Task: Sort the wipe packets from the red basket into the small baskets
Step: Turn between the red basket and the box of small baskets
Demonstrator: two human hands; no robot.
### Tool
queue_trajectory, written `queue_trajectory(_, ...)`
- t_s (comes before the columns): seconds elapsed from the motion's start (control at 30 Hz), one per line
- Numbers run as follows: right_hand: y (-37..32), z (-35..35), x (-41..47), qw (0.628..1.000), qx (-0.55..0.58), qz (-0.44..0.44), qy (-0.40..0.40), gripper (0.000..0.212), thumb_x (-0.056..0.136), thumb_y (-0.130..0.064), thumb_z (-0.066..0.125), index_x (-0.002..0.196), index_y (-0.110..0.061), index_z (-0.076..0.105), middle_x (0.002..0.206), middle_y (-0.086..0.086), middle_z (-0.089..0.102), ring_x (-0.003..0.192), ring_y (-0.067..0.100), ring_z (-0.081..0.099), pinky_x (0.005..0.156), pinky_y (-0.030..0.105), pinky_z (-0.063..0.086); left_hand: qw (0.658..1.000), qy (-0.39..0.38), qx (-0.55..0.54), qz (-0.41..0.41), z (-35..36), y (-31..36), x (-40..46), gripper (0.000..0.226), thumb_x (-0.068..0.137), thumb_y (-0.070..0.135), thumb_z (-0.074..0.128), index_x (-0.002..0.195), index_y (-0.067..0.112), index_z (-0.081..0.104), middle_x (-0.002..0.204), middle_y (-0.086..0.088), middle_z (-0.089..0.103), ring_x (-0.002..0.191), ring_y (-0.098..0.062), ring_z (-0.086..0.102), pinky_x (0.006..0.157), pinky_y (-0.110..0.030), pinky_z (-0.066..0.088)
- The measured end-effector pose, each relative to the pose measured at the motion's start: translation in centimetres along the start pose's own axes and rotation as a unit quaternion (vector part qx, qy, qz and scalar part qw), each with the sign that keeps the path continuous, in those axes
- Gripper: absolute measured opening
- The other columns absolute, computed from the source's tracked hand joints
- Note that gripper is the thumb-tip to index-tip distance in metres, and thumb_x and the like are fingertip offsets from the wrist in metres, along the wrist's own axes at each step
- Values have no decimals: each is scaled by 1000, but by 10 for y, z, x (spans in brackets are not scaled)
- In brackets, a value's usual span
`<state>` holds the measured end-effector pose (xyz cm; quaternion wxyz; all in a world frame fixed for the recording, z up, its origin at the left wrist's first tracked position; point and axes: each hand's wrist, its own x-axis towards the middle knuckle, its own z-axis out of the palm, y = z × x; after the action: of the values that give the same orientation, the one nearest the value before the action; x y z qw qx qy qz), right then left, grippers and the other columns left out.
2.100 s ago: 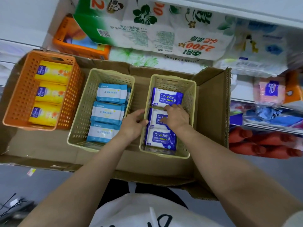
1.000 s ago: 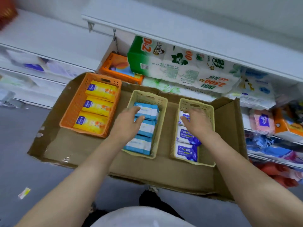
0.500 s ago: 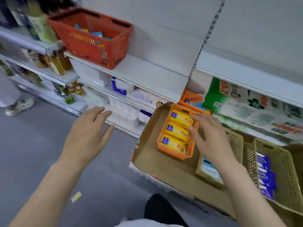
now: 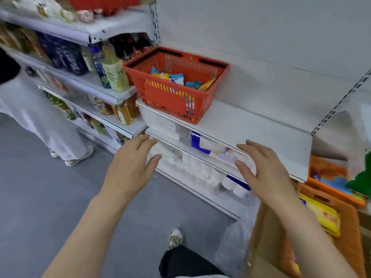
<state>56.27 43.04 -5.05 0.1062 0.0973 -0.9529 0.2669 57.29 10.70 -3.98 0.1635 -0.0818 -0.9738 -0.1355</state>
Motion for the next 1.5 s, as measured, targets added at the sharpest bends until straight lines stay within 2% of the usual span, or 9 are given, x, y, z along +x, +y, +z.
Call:
queue_trajectory(0.33, -66, 49, 212, 1000, -9, -1, 29, 43, 92, -35, 63, 134, -25, 58, 141, -1, 53, 129, 18, 44, 96, 26, 35, 999, -6, 13, 44, -4, -118, 209, 43, 93, 35, 58, 131, 13, 59, 134, -7, 57, 125, -27, 51, 103, -41, 41)
queue_trajectory(0.57, -78, 88, 318, 998, -18, 18, 63, 43, 89, -30, 70, 130, -21, 61, 140, 2, 54, 127, 21, 47, 100, 26, 35, 996, -29, -46, 67, 56, -182, 329, 42, 92, 34, 62, 128, 12, 60, 131, -9, 58, 122, -29, 52, 102, -42, 43)
queue_trajectory(0.73, -76, 128, 395, 995, -47, 67, 63, 43, 90, -38, 64, 130, -22, 61, 137, 3, 55, 126, 22, 48, 103, 26, 34, 985, -87, -101, 106, 104, -217, 425, 47, 90, 41, 57, 128, 13, 61, 130, -9, 59, 122, -30, 53, 105, -38, 39)
queue_trajectory(0.93, -60, 181, 481, 972, -91, 145, -158, 45, 87, -45, 68, 127, -27, 62, 124, 0, 65, 115, 22, 59, 92, 35, 47, 958, -233, -106, 125, 144, -251, 508, 53, 89, 46, 63, 134, 18, 55, 134, -3, 56, 127, -24, 47, 107, -34, 33)
queue_trajectory(1.1, -40, 227, 526, 923, -109, 104, -355, 51, 78, -42, 77, 126, -32, 64, 125, -5, 66, 115, 19, 58, 89, 32, 47, 923, -349, -117, 109, 166, -258, 540, 51, 85, 52, 65, 129, 26, 59, 131, -1, 61, 121, -21, 55, 100, -37, 43)
queue_trajectory(1.2, -26, 247, 532, 874, -236, 60, -421, 58, 76, -52, 74, 130, -38, 58, 126, -6, 63, 118, 24, 49, 91, 38, 45, 903, -390, -162, 82, 172, -258, 541, 42, 84, 47, 69, 119, 23, 66, 120, 0, 65, 109, -14, 61, 93, -33, 48)
queue_trajectory(1.27, -25, 255, 532, 863, -310, 22, -399, 50, 78, -53, 70, 125, -38, 62, 120, -8, 63, 116, 21, 45, 90, 39, 38, 900, -391, -184, 57, 172, -260, 538, 39, 84, 45, 71, 115, 22, 68, 116, 1, 64, 106, -11, 61, 92, -33, 50)
queue_trajectory(1.33, -25, 259, 531, 883, -310, 4, -354, 40, 82, -50, 66, 119, -34, 67, 116, -8, 64, 114, 20, 43, 86, 35, 33, 902, -382, -197, 43, 172, -264, 538, 35, 82, 45, 73, 108, 21, 70, 112, 2, 66, 101, -10, 61, 89, -33, 52)
queue_trajectory(1.5, -16, 229, 531, 959, -100, 114, -238, 27, 83, -52, 67, 101, -32, 73, 107, -11, 67, 112, 23, 50, 89, 37, 42, 907, -387, -159, 46, 167, -272, 543, 33, 70, 53, 80, 78, 28, 61, 99, 7, 66, 90, -11, 61, 80, -38, 52)
